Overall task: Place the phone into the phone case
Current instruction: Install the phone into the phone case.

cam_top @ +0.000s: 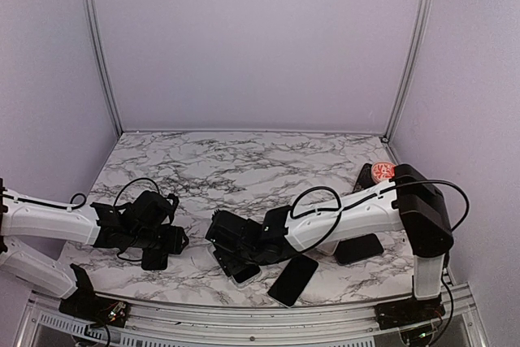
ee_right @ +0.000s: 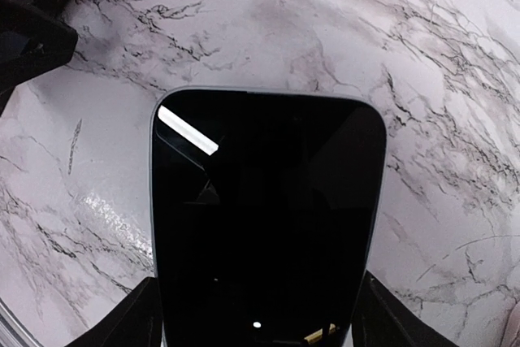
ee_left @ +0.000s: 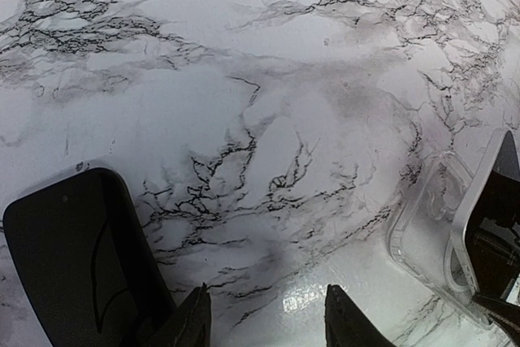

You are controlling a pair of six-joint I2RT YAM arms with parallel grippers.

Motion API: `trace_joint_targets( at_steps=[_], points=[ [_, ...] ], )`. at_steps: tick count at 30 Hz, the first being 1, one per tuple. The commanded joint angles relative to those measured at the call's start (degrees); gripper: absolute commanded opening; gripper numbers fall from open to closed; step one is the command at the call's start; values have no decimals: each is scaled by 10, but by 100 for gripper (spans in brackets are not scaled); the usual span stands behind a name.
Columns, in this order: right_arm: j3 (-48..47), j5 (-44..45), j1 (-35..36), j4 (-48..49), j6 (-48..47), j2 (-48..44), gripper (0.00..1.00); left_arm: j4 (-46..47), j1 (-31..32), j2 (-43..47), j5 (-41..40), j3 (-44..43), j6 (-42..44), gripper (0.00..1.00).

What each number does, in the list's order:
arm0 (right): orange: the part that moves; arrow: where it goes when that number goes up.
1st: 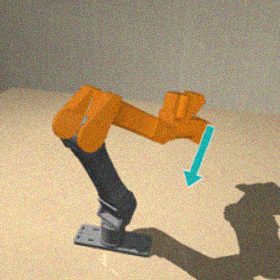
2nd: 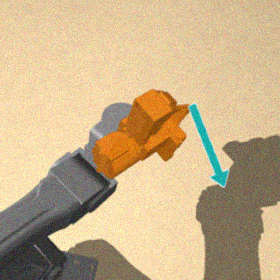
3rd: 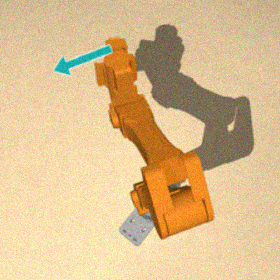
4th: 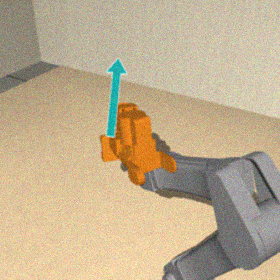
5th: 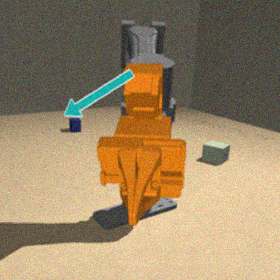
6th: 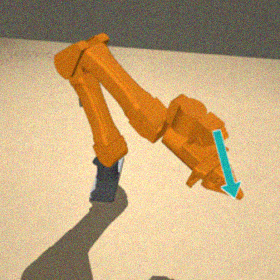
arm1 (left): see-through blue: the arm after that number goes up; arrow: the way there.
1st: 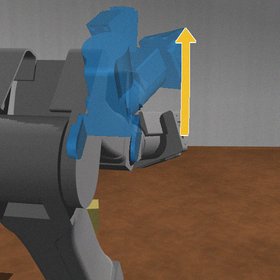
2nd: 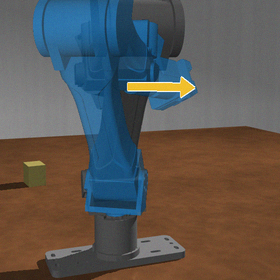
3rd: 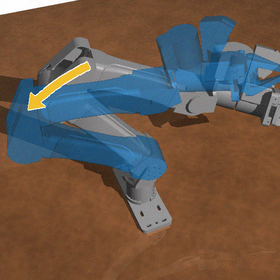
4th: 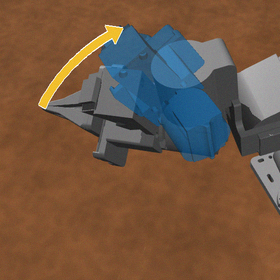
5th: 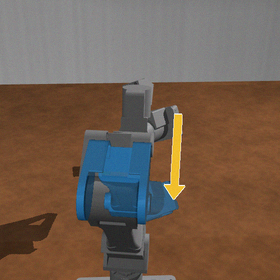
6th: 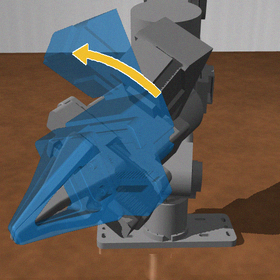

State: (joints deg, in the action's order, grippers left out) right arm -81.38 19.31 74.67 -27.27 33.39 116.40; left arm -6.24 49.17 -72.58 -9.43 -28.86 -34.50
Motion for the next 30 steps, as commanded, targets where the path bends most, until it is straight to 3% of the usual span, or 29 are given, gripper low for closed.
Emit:
trace_joint_targets(
  at_steps=[1,12,14,17,19,25,30],
  points=[
    [6,9,-4,34,-2,12,38,8,-3,-4,4,-3,0,47],
    [17,-17,6,10,-13,1,42,9,-4,-11,2,-4,4,47],
    [23,-21,6,8,-14,-4,51,10,-4,-12,3,-4,4,47],
    [16,-29,5,-9,-19,-4,75,9,-4,-13,4,-4,4,47],
    [8,-46,3,-20,-30,-6,97,9,-4,-12,5,-4,5,47],
    [-6,-170,-22,-66,-67,-14,99,9,-3,-11,9,-4,2,47],
    [-42,-211,-22,-114,-99,-12,99,8,-4,-9,11,-4,-2,47]
  ],
)
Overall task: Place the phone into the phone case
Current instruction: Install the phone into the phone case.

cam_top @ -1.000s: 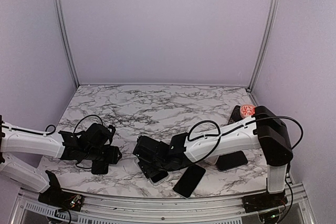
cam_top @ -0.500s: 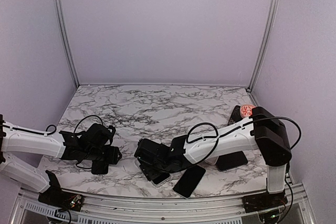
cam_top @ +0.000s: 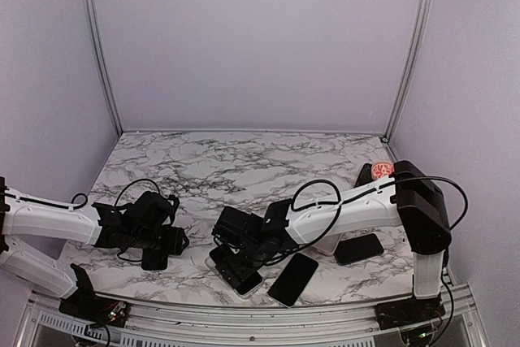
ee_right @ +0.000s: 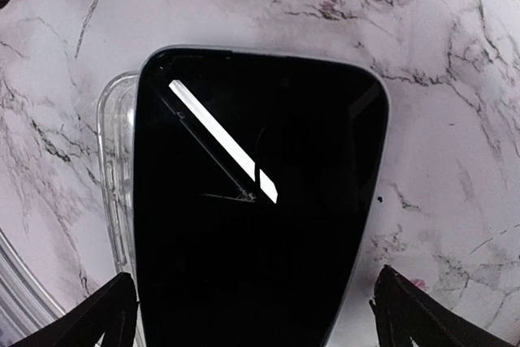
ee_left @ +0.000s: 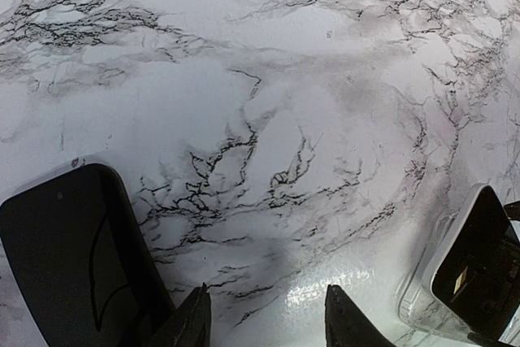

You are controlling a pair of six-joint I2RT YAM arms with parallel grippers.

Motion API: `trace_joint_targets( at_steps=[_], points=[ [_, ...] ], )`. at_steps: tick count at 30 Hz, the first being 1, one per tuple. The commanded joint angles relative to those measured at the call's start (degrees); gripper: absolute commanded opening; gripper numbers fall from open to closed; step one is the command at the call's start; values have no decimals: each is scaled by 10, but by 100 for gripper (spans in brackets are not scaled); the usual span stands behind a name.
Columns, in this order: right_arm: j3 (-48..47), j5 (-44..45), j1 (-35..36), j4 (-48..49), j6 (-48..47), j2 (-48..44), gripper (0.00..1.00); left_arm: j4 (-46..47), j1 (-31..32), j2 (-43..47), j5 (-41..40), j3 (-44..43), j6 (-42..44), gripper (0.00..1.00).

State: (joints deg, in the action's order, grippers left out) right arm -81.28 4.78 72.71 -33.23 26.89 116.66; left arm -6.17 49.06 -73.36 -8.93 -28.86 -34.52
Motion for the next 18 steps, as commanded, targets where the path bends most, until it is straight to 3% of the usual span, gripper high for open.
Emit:
trace_joint_targets(
  at_steps=[1,7,12,18],
  points=[
    [-44,-66,-3,-58,-38,-19,99,7,-3,-1,6,-5,-3,47],
    [-23,-50,-3,-26,-62,-40,99,8,-3,-8,28,-9,13,47],
    [-38,-6,1,25,-38,-21,99,9,-2,6,83,18,24,38],
    [-56,43,18,-25,1,15,99,2,-1,81,94,64,18,39]
  ],
)
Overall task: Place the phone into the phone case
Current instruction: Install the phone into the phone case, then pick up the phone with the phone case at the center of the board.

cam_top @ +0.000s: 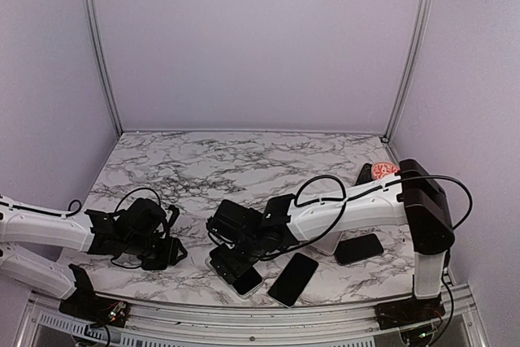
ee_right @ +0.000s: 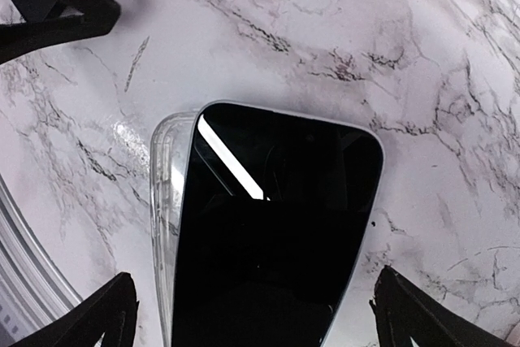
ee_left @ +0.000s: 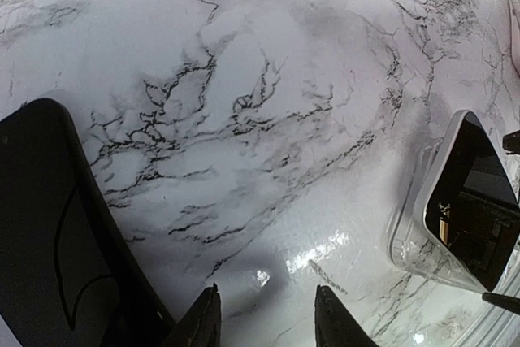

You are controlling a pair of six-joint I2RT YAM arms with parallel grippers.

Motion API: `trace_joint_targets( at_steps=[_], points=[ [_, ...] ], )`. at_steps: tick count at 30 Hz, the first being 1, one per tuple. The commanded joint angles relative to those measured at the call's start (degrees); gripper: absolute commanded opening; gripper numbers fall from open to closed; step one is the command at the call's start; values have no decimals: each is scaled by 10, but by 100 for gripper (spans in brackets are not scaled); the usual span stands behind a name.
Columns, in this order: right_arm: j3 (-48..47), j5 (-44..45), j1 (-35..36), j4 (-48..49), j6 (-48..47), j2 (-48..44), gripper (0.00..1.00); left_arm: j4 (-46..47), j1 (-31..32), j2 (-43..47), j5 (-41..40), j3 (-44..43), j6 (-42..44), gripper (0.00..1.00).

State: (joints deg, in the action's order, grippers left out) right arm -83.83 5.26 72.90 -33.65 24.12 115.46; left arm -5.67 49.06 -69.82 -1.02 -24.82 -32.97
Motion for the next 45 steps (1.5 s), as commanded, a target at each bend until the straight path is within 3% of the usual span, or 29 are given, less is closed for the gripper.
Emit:
trace_joint_targets(
  at_steps=[1,6,16,26,34,37,42,45],
  points=[
    [-35,35,20,-23,32,30,99,-2,-1,52,14,26,2,39],
    [-45,17,36,-32,37,40,99,-2,-1,48,14,23,2,40],
    [-90,78,51,-116,43,94,98,-3,-1,32,19,14,5,41],
    [-95,116,56,-130,57,91,69,-6,-2,40,14,4,5,42],
    [-33,126,41,-38,47,39,50,4,-2,19,-4,-40,22,47],
    [20,154,33,45,38,-7,49,46,-4,11,30,-51,18,60],
    [142,177,26,225,-7,-86,45,208,-10,-1,125,-36,-27,82],
    [190,190,21,284,-30,-103,44,281,-11,-41,159,-35,-60,85]
  ],
)
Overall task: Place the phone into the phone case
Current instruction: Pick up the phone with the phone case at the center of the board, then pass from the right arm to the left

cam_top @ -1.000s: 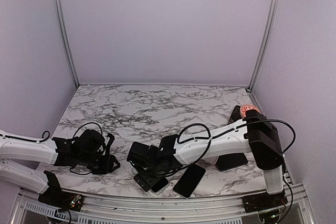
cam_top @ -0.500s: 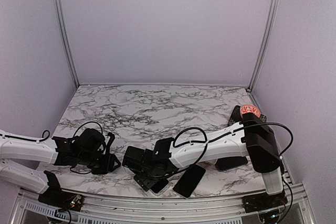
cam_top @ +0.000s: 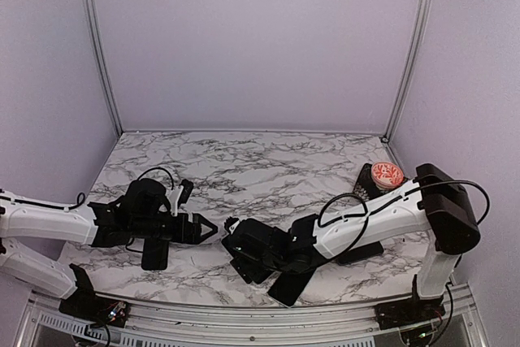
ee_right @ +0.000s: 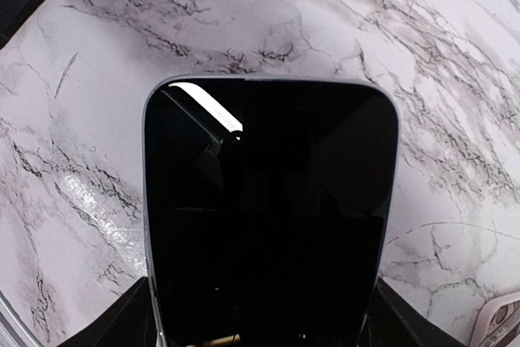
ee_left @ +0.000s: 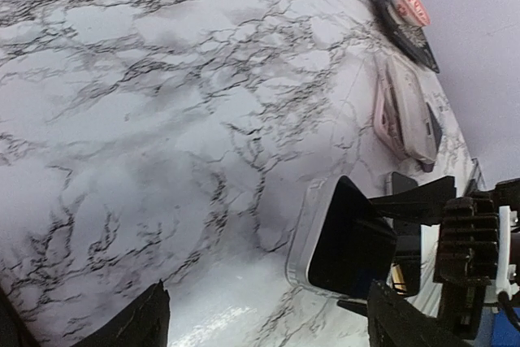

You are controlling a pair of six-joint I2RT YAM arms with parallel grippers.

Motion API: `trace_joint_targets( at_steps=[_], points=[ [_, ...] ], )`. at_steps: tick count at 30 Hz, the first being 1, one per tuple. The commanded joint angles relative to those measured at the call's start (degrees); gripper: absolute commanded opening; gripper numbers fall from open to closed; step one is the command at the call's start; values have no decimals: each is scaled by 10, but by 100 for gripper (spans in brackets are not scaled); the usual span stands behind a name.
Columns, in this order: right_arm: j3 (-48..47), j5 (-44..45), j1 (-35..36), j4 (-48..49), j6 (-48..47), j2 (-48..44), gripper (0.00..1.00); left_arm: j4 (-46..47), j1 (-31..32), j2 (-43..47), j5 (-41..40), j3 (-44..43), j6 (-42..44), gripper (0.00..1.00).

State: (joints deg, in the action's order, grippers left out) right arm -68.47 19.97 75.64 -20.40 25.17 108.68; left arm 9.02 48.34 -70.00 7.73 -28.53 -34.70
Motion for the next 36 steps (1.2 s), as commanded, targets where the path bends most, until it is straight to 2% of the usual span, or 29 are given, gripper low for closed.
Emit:
trace_joint_targets(
  at_steps=[1,8,10,14,19,22,26,36],
  points=[
    [44,49,-10,160,-45,-38,43,152,-5,-54,80,1,-53,85],
    [99,88,-13,282,-131,-86,43,250,-12,-131,159,-27,-77,84],
    [117,87,-14,322,-159,-98,43,267,-13,-138,176,-37,-75,78],
    [142,73,-22,389,-195,-109,43,273,-13,-141,188,-50,-60,60],
    [141,50,-39,417,-209,-95,43,273,-13,-146,208,-49,-30,47],
    [136,44,-45,426,-218,-85,43,271,-13,-146,198,-43,-11,33],
    [131,38,-51,429,-229,-82,43,270,-13,-145,197,-42,10,31],
    [124,23,-52,433,-250,-90,44,269,-13,-145,187,-62,25,12]
  ],
)
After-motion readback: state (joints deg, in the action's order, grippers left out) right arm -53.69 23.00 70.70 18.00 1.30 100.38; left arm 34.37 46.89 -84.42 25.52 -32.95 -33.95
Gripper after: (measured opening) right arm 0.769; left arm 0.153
